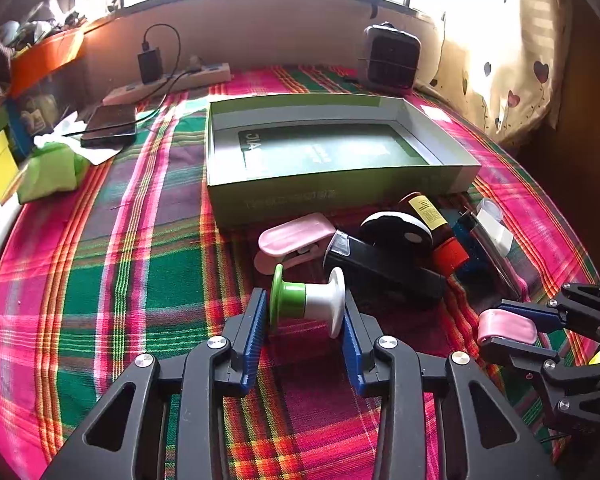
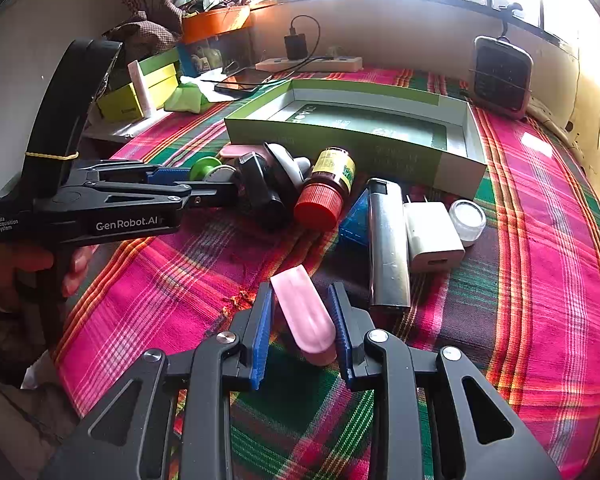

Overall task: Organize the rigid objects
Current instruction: 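Close the left tool on the spool while the right tool closes on the pink piece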

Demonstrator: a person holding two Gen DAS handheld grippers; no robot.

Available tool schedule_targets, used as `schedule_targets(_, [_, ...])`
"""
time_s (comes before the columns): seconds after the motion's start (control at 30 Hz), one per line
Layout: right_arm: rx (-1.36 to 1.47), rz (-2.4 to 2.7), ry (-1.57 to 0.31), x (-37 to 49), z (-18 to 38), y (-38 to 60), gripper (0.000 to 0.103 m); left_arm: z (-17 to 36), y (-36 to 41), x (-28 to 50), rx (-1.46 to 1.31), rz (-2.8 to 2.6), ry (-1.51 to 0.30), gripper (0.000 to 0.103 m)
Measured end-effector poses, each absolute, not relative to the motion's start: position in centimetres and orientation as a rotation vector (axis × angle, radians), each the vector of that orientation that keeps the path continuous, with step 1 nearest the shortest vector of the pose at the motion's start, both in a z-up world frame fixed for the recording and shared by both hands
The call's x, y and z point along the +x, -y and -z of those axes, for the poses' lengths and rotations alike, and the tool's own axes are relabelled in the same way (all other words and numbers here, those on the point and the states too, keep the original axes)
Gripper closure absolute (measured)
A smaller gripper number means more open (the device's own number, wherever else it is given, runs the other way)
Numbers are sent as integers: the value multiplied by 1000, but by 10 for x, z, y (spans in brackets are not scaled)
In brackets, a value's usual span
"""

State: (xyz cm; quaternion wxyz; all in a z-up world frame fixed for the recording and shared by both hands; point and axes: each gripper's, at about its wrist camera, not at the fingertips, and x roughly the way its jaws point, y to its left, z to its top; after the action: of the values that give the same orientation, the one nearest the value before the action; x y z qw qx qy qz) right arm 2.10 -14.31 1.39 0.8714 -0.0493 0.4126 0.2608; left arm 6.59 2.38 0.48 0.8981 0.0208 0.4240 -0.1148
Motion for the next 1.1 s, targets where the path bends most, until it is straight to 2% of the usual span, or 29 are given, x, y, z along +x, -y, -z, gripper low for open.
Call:
schedule_targets(0.2, [-93,-545,-862,22,-13,144,75,-5,-25,65,33,236,-877,72])
schedule_targets(0.47, [-89,-529,-859,22,-13,146,84,-5,-26,63,24,228,-877,72])
schedule_targets(1.1, [-54,-525,-821,18,-27,151,84,-20,-29,52,14,205,-866,72])
